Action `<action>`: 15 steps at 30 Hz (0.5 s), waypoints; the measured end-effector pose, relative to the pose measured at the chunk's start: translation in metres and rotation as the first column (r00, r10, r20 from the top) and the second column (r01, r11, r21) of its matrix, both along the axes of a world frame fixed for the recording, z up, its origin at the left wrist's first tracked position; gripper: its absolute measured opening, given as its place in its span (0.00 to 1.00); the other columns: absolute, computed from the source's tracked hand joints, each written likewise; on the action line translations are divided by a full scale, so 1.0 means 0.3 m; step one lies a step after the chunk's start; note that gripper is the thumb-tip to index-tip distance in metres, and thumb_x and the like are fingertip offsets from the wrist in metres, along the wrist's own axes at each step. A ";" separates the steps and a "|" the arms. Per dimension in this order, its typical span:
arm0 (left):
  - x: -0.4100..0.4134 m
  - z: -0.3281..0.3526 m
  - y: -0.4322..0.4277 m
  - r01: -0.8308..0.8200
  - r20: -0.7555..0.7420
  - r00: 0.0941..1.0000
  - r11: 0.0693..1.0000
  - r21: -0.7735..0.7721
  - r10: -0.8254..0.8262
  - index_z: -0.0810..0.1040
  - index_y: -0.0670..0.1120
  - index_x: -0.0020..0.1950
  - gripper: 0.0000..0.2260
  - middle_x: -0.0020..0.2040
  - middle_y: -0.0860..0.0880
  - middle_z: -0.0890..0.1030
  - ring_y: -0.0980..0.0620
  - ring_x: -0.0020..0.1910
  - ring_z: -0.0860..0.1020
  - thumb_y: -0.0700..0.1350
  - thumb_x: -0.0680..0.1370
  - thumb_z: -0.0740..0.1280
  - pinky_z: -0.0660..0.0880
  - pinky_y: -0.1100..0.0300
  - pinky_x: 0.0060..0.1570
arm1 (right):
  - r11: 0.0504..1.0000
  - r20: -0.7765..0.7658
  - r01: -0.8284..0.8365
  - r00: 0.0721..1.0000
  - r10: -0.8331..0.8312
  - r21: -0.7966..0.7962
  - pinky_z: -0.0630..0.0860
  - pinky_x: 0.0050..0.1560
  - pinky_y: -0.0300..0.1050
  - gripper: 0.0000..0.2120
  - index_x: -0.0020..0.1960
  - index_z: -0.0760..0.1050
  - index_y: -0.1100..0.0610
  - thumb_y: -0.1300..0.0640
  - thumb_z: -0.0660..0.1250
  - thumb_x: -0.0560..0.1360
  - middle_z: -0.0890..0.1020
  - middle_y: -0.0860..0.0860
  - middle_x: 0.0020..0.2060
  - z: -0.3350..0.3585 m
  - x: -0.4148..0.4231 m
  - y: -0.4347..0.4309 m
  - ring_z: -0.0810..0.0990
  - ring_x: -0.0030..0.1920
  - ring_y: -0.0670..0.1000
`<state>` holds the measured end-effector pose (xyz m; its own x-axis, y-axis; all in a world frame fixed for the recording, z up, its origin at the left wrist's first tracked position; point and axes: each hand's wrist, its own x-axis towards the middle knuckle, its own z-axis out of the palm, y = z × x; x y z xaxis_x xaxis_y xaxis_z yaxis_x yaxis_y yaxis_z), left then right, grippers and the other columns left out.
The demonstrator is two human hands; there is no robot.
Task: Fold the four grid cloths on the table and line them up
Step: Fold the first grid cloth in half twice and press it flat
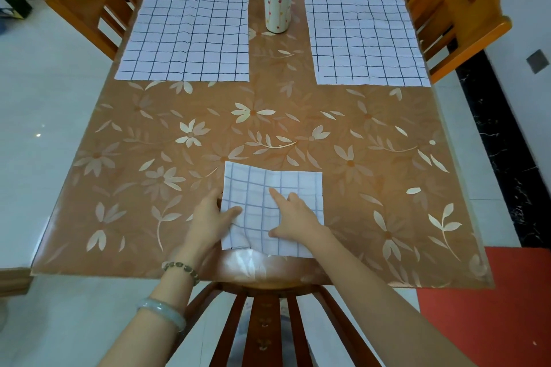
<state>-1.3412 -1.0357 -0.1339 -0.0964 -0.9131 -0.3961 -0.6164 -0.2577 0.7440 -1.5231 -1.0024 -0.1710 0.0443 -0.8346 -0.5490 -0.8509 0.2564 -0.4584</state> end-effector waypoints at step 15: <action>-0.056 0.145 0.041 0.238 -0.005 0.971 0.971 0.029 -0.238 0.65 0.57 0.73 0.32 0.44 0.46 0.78 0.52 0.40 0.77 0.36 0.73 0.68 0.74 0.64 0.39 | 0.994 -0.085 -0.025 0.996 0.034 0.106 0.76 0.46 0.52 0.59 0.75 0.37 0.42 0.46 0.78 0.62 0.71 0.56 0.55 0.029 0.059 -0.055 0.76 0.52 0.59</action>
